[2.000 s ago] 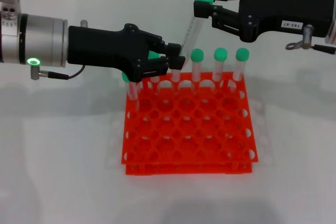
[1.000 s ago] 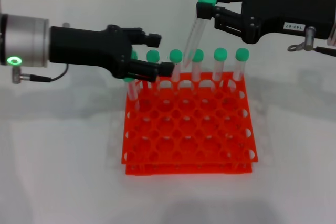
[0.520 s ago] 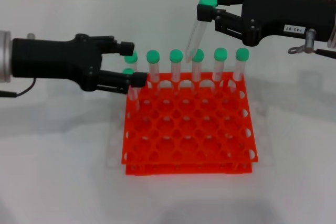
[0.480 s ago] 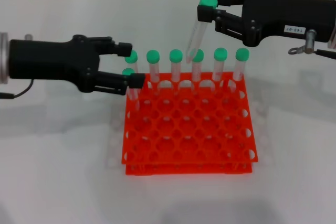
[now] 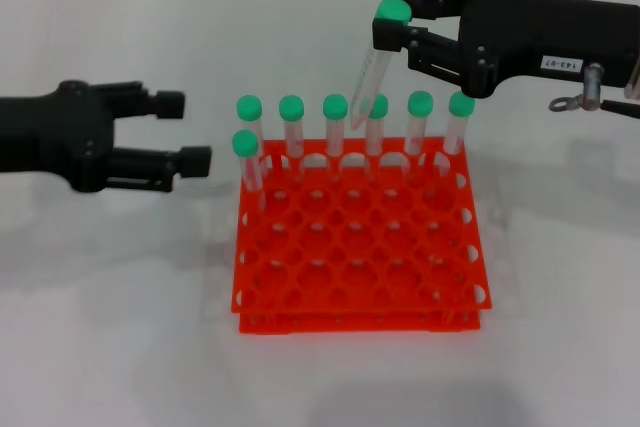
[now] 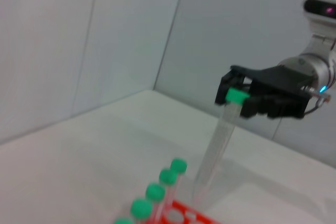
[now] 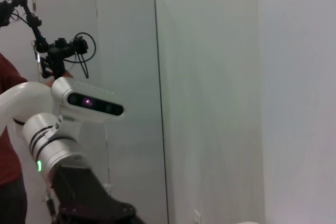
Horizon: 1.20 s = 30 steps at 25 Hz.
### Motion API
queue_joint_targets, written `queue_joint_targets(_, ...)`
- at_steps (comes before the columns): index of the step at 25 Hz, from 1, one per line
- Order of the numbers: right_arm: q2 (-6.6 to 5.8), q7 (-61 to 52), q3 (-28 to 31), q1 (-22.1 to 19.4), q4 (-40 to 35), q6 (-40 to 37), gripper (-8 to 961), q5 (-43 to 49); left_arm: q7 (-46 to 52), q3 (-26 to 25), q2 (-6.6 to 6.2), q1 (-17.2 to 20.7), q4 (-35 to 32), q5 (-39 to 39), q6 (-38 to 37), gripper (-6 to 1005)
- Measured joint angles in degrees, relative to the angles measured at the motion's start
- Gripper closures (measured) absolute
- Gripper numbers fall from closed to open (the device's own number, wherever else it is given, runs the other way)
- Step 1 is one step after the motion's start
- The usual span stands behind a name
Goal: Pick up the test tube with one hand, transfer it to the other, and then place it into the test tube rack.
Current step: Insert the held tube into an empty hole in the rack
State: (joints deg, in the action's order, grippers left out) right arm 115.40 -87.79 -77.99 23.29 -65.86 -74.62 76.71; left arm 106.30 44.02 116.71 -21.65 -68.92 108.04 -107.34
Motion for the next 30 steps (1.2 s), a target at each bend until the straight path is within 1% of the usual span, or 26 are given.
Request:
queue_joint_targets(5,0.0,0.0,-0.4,-0.1,0.3,-0.5,687,-0.4,4.3,-0.1,-0.77,3.5,-3.8,2.9,-1.0,106)
queue_joint_targets(10,0.0,0.4,-1.6,-0.5,0.6,-0.6,687,-1.3,5.9,-0.2,-1.33,5.6,-5.9,8.5,-2.5,106)
queue_joint_targets(14,0.0,0.5,-2.1,-1.0,0.9,-0.5,687,-1.4,5.2,-0.9,-1.81,6.3,-5.8,11.5,-2.6,107)
queue_joint_targets(20,0.0,0.5,-2.8,-1.0,2.0,-0.3,687,-2.0,2.5,-2.1,-1.98,7.8,-5.6,13.8,-2.4,107)
queue_joint_targets(26,0.1,0.7,-4.5,-0.4,3.0,0.9,687,-2.5,0.6,-2.6,-1.73,7.6,-5.0,17.6,-2.2,107)
queue_joint_targets(30,0.18,1.4,-6.1,-0.1,3.6,3.0,687,-2.7,-0.7,-2.6,-1.9,7.2,-4.1,18.0,-1.9,107)
